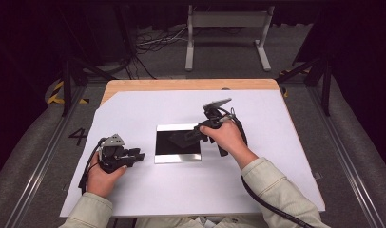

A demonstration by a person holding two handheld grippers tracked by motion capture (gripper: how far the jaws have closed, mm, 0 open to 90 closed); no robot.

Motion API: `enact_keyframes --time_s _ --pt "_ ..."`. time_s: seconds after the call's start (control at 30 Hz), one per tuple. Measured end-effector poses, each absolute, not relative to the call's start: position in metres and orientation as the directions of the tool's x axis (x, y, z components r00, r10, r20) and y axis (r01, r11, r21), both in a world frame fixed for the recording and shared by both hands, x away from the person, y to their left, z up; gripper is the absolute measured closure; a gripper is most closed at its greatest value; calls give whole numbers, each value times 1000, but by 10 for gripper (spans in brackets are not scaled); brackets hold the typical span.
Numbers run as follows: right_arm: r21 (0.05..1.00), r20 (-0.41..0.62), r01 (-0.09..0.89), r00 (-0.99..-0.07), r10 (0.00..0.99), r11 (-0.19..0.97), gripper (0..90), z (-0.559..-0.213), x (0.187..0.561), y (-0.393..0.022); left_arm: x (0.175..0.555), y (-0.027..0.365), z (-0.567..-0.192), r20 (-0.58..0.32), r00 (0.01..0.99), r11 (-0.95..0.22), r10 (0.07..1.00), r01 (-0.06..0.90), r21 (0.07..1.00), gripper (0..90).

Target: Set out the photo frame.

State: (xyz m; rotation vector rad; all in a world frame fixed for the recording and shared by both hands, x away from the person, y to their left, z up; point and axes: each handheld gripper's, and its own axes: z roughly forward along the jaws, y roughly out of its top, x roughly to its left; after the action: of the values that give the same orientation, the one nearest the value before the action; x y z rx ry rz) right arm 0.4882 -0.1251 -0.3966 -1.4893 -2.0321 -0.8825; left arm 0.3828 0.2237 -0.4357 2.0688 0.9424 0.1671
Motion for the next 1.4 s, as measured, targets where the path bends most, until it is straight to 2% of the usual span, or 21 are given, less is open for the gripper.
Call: enact_keyframes --time_s 0.27,0.77,0.97,1.4 --pt "188 717 963 -270 643 195 591 -399 488 -123 383 224 -436 -204 710 -369 674 563 740 655" --pt "183 743 966 -258 617 183 671 -400 488 -123 383 224 -436 -212 708 -364 674 567 739 654" --pt "205 731 959 -282 621 195 678 -397 485 -123 384 223 -437 -207 711 -370 672 565 738 654" --pt "288 731 921 -389 560 264 814 -379 471 -124 383 223 -437 -206 711 -370 673 564 738 654"
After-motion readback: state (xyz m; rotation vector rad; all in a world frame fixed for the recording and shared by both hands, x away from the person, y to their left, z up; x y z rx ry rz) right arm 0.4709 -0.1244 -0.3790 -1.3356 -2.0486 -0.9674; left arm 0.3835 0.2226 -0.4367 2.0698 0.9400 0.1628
